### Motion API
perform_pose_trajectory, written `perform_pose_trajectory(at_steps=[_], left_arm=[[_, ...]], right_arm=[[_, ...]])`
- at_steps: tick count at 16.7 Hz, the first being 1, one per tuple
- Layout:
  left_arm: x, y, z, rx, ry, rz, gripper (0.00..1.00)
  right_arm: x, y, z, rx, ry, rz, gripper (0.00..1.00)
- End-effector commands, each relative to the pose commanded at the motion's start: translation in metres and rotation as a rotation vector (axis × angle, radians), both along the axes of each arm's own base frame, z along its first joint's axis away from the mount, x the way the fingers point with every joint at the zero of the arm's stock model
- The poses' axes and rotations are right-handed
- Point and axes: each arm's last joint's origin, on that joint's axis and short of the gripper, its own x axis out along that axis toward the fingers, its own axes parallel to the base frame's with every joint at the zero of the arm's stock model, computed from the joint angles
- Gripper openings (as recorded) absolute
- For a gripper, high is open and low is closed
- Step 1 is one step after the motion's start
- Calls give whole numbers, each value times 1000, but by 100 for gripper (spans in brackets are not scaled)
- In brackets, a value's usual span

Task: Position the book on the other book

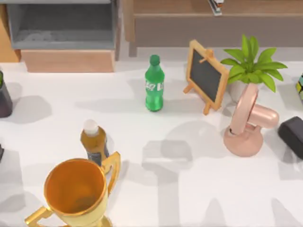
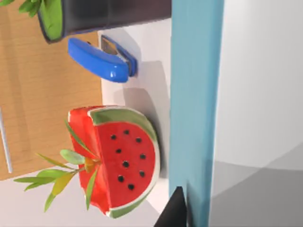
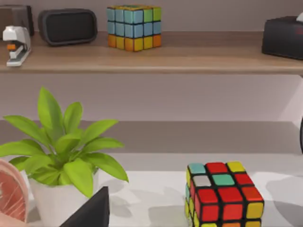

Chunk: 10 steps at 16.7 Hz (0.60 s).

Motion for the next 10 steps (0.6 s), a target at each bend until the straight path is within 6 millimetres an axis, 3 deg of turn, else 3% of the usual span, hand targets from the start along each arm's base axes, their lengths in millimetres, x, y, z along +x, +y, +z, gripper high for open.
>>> perform_pose_trajectory(at_steps=[10], left_arm=[[0, 0, 0, 0, 0, 0, 98]], right_arm=[[0, 0, 0, 0, 0, 0, 100]])
